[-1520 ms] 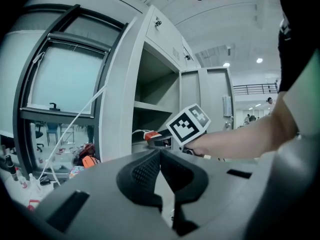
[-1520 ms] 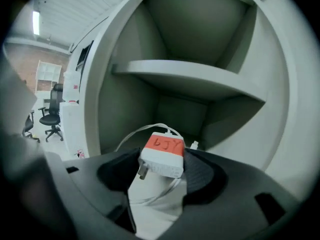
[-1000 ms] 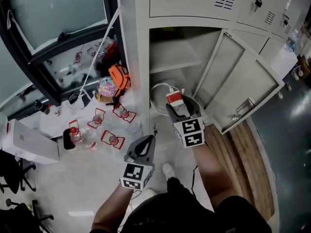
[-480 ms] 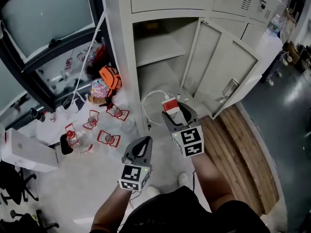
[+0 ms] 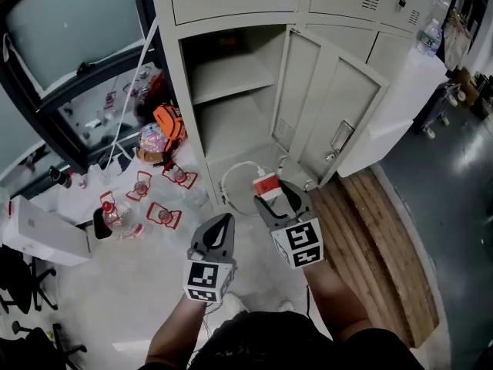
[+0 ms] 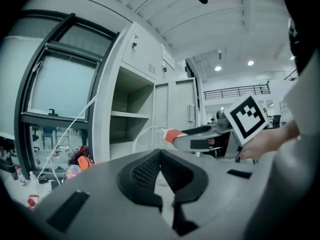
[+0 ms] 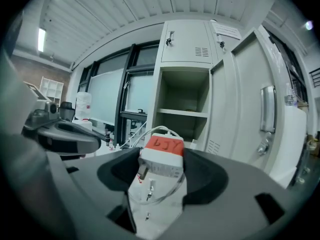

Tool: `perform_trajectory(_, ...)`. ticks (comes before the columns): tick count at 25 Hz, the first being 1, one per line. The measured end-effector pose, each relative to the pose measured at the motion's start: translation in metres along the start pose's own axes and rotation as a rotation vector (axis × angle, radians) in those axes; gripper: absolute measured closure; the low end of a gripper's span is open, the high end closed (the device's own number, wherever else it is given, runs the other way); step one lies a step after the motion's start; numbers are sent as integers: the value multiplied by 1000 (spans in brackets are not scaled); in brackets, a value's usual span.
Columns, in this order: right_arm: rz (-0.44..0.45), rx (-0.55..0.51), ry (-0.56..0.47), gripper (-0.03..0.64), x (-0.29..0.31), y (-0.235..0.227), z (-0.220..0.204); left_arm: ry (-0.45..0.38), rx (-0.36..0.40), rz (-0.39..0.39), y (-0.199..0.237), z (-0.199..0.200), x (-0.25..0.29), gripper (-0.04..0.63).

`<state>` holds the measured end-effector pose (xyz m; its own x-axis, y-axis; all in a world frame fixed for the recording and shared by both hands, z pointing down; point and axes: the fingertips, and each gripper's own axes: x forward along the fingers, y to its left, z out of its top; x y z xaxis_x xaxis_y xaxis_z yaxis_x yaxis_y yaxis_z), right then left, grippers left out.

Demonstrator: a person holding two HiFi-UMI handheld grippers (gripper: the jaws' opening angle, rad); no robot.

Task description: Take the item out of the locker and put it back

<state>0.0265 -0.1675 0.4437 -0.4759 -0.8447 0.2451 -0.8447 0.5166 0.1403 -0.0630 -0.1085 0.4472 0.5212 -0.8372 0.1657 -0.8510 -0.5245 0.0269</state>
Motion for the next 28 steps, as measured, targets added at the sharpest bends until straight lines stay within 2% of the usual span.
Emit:
perform_trajectory(14,138,8,-11,347,-81,-27,-42,50,-26,112,-95,-19,3,591)
perform_trajectory(28,202,-12,-38,347,-140,-31,-54,22,-40,185,-155,-24,-21,592)
